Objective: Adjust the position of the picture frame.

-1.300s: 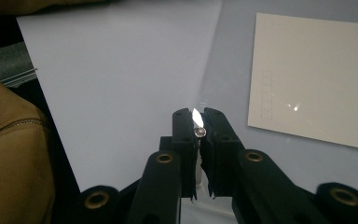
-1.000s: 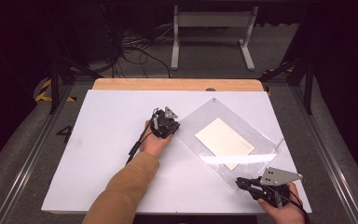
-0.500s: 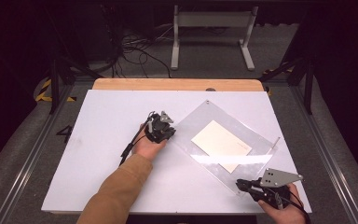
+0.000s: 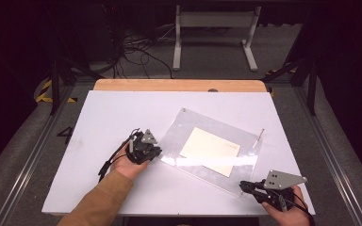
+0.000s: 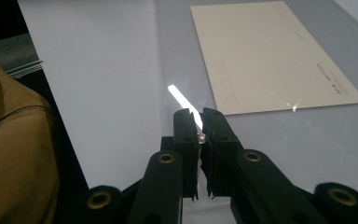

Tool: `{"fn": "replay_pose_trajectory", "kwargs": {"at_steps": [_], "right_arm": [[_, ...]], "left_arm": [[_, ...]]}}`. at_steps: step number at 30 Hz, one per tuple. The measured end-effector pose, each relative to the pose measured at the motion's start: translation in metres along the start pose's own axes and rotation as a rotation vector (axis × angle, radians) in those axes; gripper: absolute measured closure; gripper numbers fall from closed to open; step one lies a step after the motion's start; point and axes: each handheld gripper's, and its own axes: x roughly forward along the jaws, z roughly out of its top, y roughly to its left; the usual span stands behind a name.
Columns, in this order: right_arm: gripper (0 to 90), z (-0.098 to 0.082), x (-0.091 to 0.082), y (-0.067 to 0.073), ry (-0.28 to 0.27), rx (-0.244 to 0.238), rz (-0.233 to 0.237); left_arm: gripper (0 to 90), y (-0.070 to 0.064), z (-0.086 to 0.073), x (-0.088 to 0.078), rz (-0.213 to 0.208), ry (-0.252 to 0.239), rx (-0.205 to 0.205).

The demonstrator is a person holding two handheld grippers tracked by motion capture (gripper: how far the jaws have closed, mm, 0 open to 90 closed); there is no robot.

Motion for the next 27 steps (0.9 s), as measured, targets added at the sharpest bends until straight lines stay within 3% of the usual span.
{"fn": "replay_pose_trajectory", "kwargs": {"at_steps": [9, 19, 22, 27], "right_arm": [[84.2, -0.002, -0.003, -0.003, 0.001, 0.01, -0.013], [84.3, -0.004, -0.006, -0.004, -0.002, 0.021, -0.026], [84.4, -0.005, -0.007, -0.004, -0.001, 0.024, -0.03], [84.7, -0.003, -0.007, -0.003, 0.004, 0.019, -0.037]], "left_arm": [[84.2, -0.024, -0.026, -0.022, -0.03, 0.018, 0.041], [84.2, -0.053, -0.051, -0.044, -0.086, 0.034, 0.058], [84.1, -0.058, -0.052, -0.046, -0.079, 0.038, 0.077], [84.1, -0.057, -0.053, -0.045, -0.091, 0.028, 0.069]]}}
